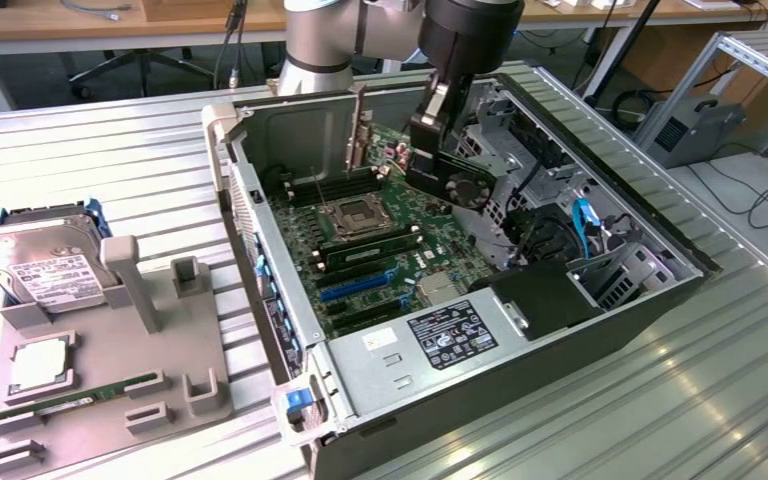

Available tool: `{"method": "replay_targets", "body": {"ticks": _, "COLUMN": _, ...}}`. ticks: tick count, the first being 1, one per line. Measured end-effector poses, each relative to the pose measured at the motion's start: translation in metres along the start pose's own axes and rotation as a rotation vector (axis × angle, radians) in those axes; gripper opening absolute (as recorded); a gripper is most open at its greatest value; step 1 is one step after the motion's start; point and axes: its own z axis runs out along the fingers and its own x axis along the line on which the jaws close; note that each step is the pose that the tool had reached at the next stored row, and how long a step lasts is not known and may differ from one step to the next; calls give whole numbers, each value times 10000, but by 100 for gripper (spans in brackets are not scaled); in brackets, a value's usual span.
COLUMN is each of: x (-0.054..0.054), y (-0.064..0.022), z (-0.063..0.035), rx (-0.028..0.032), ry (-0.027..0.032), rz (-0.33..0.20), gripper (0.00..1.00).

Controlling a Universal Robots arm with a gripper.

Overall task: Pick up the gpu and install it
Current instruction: 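Insert the gpu into the slot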

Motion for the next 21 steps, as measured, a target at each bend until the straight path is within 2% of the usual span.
{"method": "replay_targets", "body": {"ticks": 19, "x": 0, "y": 0, "z": 0, "rx": -20, "ry": 6, "rz": -726, "gripper": 26}}
{"method": "replay_targets", "body": {"ticks": 21, "x": 0, "y": 0, "z": 0, "rx": -38, "ry": 11, "rz": -1406, "gripper": 26}}
